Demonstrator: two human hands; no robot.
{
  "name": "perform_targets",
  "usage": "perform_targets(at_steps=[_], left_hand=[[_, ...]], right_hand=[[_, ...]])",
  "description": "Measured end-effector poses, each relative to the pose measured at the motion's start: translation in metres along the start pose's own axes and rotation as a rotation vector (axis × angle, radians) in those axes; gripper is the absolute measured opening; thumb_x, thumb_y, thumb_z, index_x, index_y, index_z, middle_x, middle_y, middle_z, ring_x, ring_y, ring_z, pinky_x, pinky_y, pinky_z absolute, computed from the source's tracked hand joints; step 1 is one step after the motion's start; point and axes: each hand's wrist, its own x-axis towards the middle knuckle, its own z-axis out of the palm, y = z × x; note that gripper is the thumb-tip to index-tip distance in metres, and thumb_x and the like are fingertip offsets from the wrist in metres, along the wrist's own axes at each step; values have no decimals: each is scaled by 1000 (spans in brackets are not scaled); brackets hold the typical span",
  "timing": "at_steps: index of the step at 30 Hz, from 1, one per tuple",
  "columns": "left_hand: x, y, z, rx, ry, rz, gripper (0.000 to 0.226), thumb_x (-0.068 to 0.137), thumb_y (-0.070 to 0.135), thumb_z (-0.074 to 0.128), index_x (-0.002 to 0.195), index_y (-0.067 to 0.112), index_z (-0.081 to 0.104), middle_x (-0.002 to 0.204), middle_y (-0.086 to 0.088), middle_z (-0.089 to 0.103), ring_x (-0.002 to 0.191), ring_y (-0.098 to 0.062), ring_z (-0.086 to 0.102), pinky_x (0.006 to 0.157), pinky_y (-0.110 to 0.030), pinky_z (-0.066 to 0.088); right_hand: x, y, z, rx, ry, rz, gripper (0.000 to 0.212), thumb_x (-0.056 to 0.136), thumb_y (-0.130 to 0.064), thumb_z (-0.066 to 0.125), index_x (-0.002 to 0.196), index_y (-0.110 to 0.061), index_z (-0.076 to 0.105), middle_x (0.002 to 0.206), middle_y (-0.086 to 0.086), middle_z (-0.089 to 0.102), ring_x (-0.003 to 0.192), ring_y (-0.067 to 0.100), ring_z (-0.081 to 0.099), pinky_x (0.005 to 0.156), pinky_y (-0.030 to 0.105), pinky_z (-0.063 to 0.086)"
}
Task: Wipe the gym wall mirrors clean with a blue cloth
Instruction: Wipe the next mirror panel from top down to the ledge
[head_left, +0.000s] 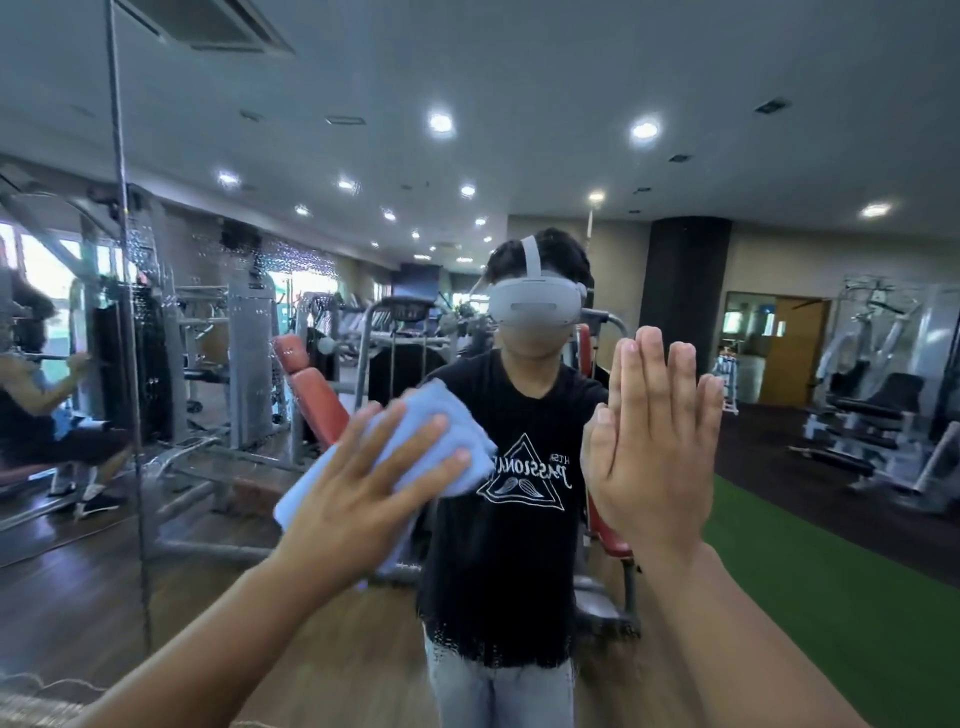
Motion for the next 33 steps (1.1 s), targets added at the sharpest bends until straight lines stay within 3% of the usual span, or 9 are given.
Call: perform_targets(at_steps=[3, 7, 10, 13, 18, 23, 27, 30, 33], left_hand=[[25, -34, -14, 31, 49, -189, 56, 96, 12, 42, 151, 23, 35, 159, -16, 31, 151, -44, 15, 120, -63, 18], [101, -32, -18, -6, 173, -423, 69, 92, 0, 56, 153, 24, 35, 164, -11, 24, 151, -43, 8, 122, -59, 16], [130, 5, -9, -24, 207, -404, 72, 89, 0, 45, 155, 24, 29, 165, -12, 23, 150, -42, 6, 121, -60, 20], [113, 45, 10, -21, 165, -280, 89, 82, -7, 61, 157, 23, 24, 165, -11, 18, 152, -43, 8, 123, -58, 14], [20, 53, 18, -25, 30, -130, 58, 96, 8, 46, 152, 21, 37, 159, -12, 32, 150, -43, 19, 120, -59, 21], [-11, -4, -15, 17, -18, -412, 60, 94, 11, 43, 153, 15, 33, 159, -18, 32, 152, -43, 13, 122, -62, 15], [50, -25, -27, -62, 105, -704, 56, 99, 15, 40, 154, 22, 34, 167, -6, 17, 154, -37, 3, 125, -45, 6], [104, -15, -24, -66, 171, -691, 60, 96, 21, 33, 155, 31, 25, 167, -3, 16, 152, -32, 0, 124, -45, 6], [126, 16, -10, -20, 173, -502, 70, 91, 7, 40, 156, 27, 24, 166, -8, 18, 151, -36, 2, 124, -54, 12]], right_hand=[[0, -4, -1, -23, 5, 15, 60, 107, -30, 27, 163, -8, 22, 170, 10, 18, 158, 33, 14, 128, 54, 9], [0, -5, -2, -53, -14, 18, 60, 108, -32, 21, 163, -8, 21, 171, 10, 17, 158, 32, 12, 128, 54, 9], [0, -3, -2, -59, -13, 12, 60, 108, -33, 18, 163, -9, 21, 171, 9, 17, 158, 31, 12, 127, 55, 12], [0, -1, -2, -36, -9, 16, 59, 109, -35, 18, 163, -10, 24, 170, 7, 19, 158, 30, 14, 127, 55, 14], [-1, 1, -1, -12, -21, 11, 60, 108, -34, 25, 163, -11, 22, 171, 7, 18, 158, 30, 12, 127, 56, 13], [-1, 0, 0, -16, -22, 6, 60, 108, -34, 21, 164, -11, 16, 171, 9, 15, 158, 32, 12, 127, 57, 14], [-1, -2, 0, -12, -24, 5, 60, 108, -32, 23, 164, -10, 17, 171, 10, 14, 158, 33, 12, 127, 57, 12], [-2, -2, 0, -11, -19, 9, 61, 107, -31, 27, 164, -10, 17, 171, 8, 14, 158, 32, 12, 126, 57, 14], [-2, 1, -1, -9, -22, 3, 61, 107, -32, 28, 164, -11, 18, 171, 8, 15, 158, 31, 12, 127, 57, 14]])
